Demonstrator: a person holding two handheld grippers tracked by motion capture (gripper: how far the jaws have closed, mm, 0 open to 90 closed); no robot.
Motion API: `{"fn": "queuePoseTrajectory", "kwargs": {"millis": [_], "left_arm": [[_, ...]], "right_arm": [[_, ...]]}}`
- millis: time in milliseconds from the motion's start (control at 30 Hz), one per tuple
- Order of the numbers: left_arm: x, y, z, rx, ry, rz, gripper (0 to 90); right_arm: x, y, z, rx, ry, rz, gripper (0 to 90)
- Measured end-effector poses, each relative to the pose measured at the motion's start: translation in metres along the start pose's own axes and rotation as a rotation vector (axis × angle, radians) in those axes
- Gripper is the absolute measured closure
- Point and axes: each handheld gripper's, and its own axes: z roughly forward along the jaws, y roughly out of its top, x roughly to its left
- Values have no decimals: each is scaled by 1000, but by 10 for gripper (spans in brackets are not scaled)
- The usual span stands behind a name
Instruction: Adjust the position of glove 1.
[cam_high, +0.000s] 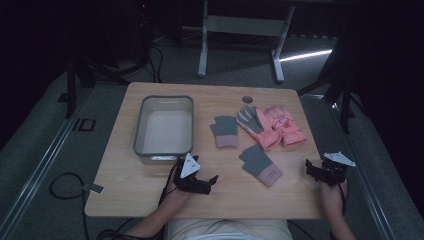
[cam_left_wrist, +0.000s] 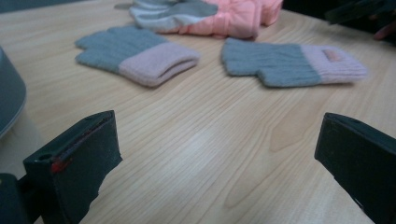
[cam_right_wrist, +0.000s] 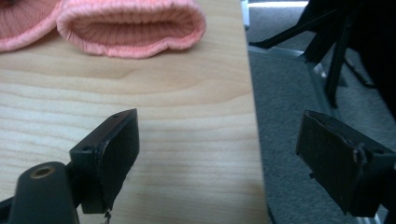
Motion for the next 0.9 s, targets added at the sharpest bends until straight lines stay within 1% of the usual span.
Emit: {"fn": "queuePoseTrajectory", "kwargs": {"millis": [33, 67, 100, 200, 267, 333, 400, 433, 467, 500, 567, 633, 700, 800, 833, 900], "left_arm": [[0, 0, 0, 0, 0, 0, 0], [2, -1, -2, -13, -7, -20, 0], [3, -1, -2, -24, -8, -32, 0], [7, -2, -4, -43, -19, -62, 0], [7, -2, -4, -45, -22, -64, 0], [6, -2, -4, -46, -13, -63, 0], [5, -2, -4, -45, -9, -47, 0], [5, -2, -4, -45, -9, -47, 0], [3, -2, -4, -44, -23, -33, 0], [3, -2, -4, -45, -23, -29, 0], [3, -2, -4, -43, -26, -32, 0], [5, -2, -4, -30, -49, -49, 0], [6, -2, -4, -27, -52, -57, 0], [6, -2, -4, -26, -57, -56, 0], [6, -2, -4, -26, -57, -56, 0], [6, -2, -4, -22, -59, -59, 0]], "right_arm": [[0, 0, 0, 0, 0, 0, 134], [0, 2, -2, -4, -8, -5, 134], [-1, 5, -7, -25, -7, 4, 134], [-3, 12, -13, -42, -7, 12, 134], [-4, 16, -16, -47, -4, 24, 134], [-5, 21, -20, -59, 0, 30, 134], [-7, 26, -24, -66, 4, 35, 134], [-7, 26, -24, -66, 4, 35, 134], [-8, 29, -26, -72, 7, 40, 134], [-9, 37, -30, -94, 15, 52, 129], [-9, 45, -35, -123, -2, 54, 125], [-8, 54, -38, -139, -11, 62, 114], [-7, 63, -40, -145, -5, 64, 113], [-3, 75, -42, -161, -3, 52, 112], [-3, 75, -42, -161, -3, 52, 112], [3, 86, -46, -175, 7, 34, 113]]}}
